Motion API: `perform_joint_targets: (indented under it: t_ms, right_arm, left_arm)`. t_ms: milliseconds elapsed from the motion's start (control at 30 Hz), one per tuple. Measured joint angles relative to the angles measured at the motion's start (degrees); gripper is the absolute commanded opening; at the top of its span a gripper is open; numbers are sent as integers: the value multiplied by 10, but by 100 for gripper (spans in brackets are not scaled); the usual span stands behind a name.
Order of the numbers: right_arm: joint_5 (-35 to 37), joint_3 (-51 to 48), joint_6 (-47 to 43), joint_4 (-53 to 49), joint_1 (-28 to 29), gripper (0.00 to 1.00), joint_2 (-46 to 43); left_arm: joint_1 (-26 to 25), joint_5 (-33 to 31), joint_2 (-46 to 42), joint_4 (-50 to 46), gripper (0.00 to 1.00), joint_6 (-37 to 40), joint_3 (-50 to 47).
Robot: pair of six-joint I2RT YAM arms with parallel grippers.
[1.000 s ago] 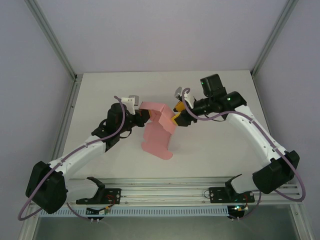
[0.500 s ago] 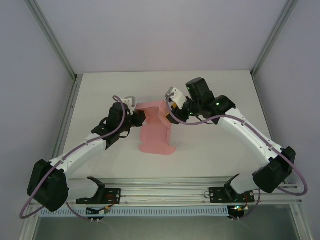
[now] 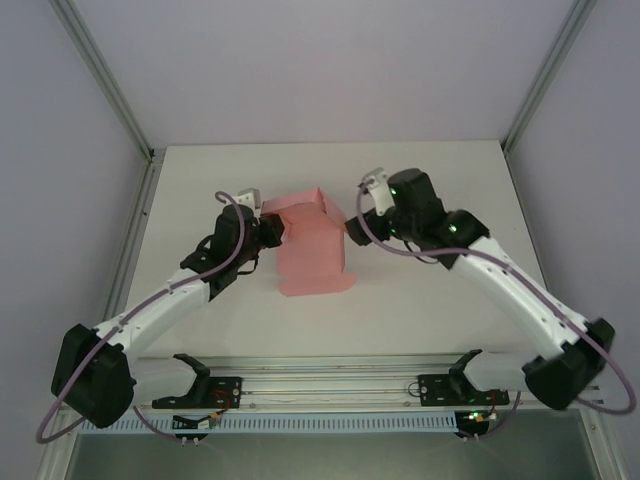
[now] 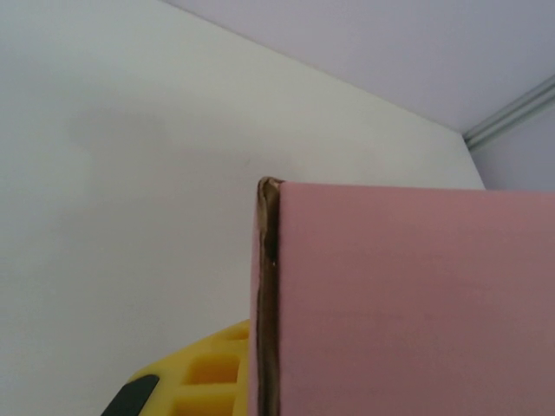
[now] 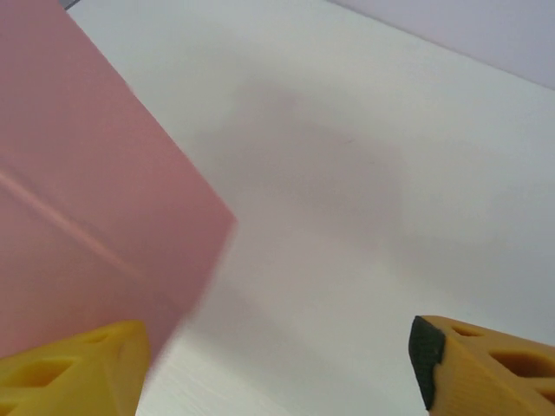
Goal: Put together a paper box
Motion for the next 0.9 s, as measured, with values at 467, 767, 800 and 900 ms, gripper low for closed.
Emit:
perform_joint_targets:
  t_ms: [467,767,800,900]
  right_arm:
    - [-187,-148,206,180,0,52,-62]
    - [-189,-221,288,269,-15,0,-78]
    - [-200,-232,299,284,-23,0,-84]
    - [-259,-282,343,349,-57,0,-112]
  left_arm:
    - [0,-40,-24,48,0,-29,-17]
    - [0,-30,-46,81,0,-39,-43]
    - [0,-26,-47,85,0,-42,-45]
    - [0,-8,-47,103,0,-46,-49]
